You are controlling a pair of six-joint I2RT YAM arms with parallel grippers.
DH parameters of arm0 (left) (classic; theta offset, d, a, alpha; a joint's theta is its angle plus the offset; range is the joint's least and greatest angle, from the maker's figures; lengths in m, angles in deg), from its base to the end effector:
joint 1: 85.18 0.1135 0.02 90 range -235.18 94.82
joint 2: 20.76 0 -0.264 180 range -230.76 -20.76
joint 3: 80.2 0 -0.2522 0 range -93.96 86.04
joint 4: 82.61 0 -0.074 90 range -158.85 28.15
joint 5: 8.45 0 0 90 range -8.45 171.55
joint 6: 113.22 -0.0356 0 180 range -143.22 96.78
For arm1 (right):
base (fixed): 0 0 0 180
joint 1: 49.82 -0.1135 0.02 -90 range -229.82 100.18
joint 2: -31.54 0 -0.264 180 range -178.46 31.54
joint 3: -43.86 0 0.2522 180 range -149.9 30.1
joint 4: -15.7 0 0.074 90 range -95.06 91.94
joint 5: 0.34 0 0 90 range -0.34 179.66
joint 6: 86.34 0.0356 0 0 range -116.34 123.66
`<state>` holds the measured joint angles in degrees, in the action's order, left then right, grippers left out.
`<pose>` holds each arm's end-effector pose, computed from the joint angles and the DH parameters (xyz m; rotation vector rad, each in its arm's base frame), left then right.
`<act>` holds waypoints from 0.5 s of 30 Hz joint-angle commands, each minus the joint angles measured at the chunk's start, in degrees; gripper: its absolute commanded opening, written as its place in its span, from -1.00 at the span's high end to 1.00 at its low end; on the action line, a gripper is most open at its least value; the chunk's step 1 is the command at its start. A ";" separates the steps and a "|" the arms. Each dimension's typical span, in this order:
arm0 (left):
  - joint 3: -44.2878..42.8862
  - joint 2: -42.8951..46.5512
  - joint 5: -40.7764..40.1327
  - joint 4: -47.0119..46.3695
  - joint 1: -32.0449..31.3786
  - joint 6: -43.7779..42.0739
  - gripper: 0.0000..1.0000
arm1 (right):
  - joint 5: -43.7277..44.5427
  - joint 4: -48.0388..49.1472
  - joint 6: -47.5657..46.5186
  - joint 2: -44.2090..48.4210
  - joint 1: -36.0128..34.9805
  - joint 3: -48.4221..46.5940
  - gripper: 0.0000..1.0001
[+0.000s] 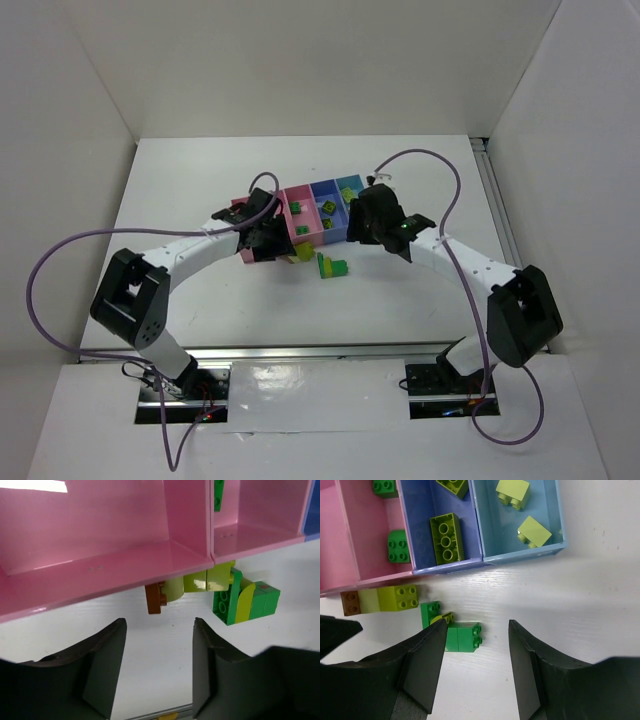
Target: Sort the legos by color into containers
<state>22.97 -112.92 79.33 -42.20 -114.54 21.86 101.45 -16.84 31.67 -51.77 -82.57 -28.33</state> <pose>0.2925 -0.1630 0.2201 -0.3720 2.5806 -0.4458 0.2692 0.1645 0.2519 0.0065 2.3315 0.2967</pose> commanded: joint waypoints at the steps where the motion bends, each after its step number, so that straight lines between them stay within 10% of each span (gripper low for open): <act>1: 0.05 0.05 2.39 -4.95 2.20 -1.05 -0.17 | 1.04 0.50 0.38 2.98 -0.21 -0.01 -0.20; 15: 0.14 -4.96 5.82 -6.70 3.26 -2.19 0.23 | 1.66 -0.55 0.38 1.92 -0.21 -0.01 -0.20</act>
<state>23.28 -117.56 84.25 -47.77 -111.50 20.40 101.93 -16.91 31.72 -50.96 -82.57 -28.27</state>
